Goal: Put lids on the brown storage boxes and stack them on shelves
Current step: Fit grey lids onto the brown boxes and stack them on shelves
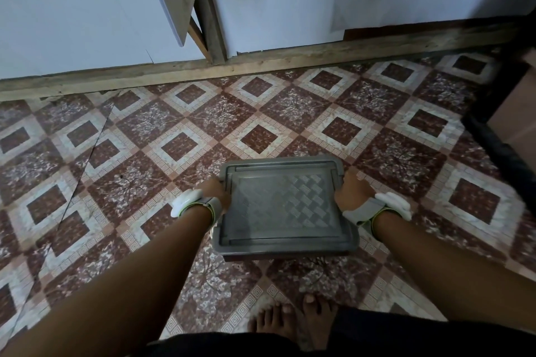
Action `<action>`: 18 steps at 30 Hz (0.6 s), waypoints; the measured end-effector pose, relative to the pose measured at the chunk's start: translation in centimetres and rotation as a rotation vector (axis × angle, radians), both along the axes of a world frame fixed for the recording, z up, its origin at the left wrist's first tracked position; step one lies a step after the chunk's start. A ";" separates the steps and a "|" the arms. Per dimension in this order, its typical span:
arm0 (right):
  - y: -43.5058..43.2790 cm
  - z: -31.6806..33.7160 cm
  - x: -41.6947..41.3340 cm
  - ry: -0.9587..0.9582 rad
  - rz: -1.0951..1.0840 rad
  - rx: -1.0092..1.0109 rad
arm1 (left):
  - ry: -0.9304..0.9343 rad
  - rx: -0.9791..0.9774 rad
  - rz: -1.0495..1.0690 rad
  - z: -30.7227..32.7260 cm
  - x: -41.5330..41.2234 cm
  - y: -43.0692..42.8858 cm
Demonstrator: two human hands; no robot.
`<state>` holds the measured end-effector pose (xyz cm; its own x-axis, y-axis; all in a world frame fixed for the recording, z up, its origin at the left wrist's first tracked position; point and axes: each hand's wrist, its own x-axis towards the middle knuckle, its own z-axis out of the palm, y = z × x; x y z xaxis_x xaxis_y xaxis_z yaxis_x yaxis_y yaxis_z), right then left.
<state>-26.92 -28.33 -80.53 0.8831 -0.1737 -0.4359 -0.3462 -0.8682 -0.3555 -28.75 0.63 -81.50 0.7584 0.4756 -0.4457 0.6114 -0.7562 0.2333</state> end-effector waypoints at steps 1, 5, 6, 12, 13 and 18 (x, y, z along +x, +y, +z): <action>-0.3 -0.2 -0.2 0.000 -0.010 0.003 | 0.011 0.016 -0.014 -0.8 0.5 0.3; -1.2 -0.2 0.0 0.015 0.023 0.013 | 0.007 0.004 -0.072 0.2 0.2 -0.2; -1.2 0.0 0.2 0.021 0.029 0.014 | 0.021 -0.013 -0.080 1.0 -0.3 -0.5; -1.0 0.7 0.4 0.135 0.088 0.018 | 0.101 -0.024 -0.139 1.9 -1.4 -0.2; -0.9 0.7 0.3 0.148 0.099 0.017 | 0.112 -0.038 -0.140 1.9 -1.4 -0.1; -1.3 0.8 0.3 0.128 0.055 0.056 | 0.087 -0.176 0.029 1.4 -1.5 0.6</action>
<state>-26.58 -29.65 -79.70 0.8273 -0.0985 -0.5530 -0.3440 -0.8671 -0.3602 -30.24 1.27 -80.09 0.7009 0.4054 -0.5869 0.6555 -0.6904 0.3059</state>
